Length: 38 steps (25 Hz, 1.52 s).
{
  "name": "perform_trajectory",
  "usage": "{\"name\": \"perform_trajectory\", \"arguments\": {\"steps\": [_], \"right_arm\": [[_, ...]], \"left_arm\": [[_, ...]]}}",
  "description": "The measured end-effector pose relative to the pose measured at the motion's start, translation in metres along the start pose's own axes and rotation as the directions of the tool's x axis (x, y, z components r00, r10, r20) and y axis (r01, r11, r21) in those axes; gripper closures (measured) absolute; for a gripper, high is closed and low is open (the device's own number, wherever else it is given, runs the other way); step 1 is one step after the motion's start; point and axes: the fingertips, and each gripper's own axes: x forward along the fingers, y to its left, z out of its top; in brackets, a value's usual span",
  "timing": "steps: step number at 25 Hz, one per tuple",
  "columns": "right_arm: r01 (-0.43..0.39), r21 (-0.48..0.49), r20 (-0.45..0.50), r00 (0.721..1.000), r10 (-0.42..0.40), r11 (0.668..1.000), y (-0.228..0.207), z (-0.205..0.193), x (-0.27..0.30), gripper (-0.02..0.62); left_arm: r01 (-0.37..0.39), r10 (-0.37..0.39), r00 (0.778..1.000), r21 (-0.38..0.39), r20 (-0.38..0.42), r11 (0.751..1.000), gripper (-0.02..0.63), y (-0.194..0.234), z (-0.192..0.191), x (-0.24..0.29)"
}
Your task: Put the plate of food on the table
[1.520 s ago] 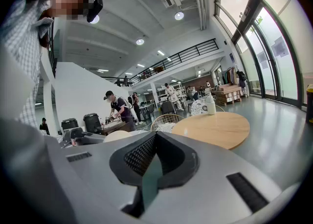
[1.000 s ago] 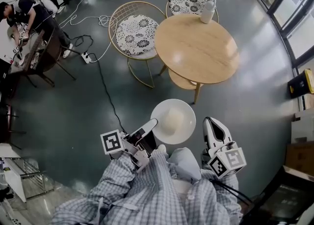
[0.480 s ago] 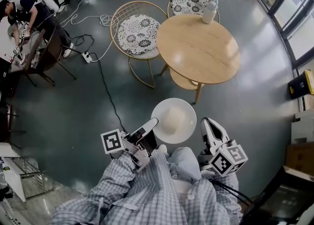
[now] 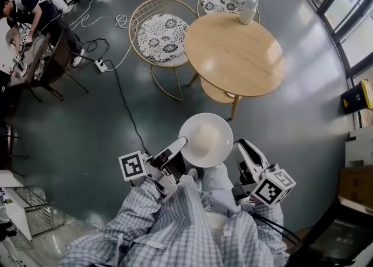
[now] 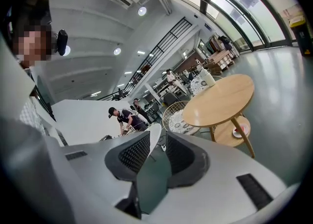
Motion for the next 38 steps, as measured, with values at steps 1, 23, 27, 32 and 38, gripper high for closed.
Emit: {"name": "perform_trajectory", "arguments": {"steps": [1,23,27,32,38], "right_arm": [[-0.005,0.004,-0.010,1.000,0.005,1.000,0.000,-0.001,0.003,0.512],[-0.119,-0.062,-0.193,0.976,0.105,0.991,-0.056,0.051,0.087,0.517],[-0.145,-0.061,-0.212,0.969,0.129,0.988,-0.072,0.069,0.102,0.523],[-0.164,-0.058,-0.239,0.960,0.146,0.985,-0.095,0.090,0.120,0.525],[-0.183,-0.062,-0.283,0.946,0.159,0.981,-0.125,0.107,0.136,0.525]], "left_arm": [[0.002,-0.002,1.000,-0.002,0.004,1.000,0.580,0.000,0.002,0.001],[-0.028,0.026,0.993,0.019,0.113,0.999,0.578,0.016,0.056,0.080],[-0.036,0.033,0.989,0.018,0.147,0.999,0.580,0.020,0.065,0.100],[-0.047,0.043,0.984,0.020,0.176,0.999,0.580,0.024,0.075,0.129],[-0.066,0.057,0.978,0.038,0.199,0.997,0.580,0.038,0.084,0.160]]}}
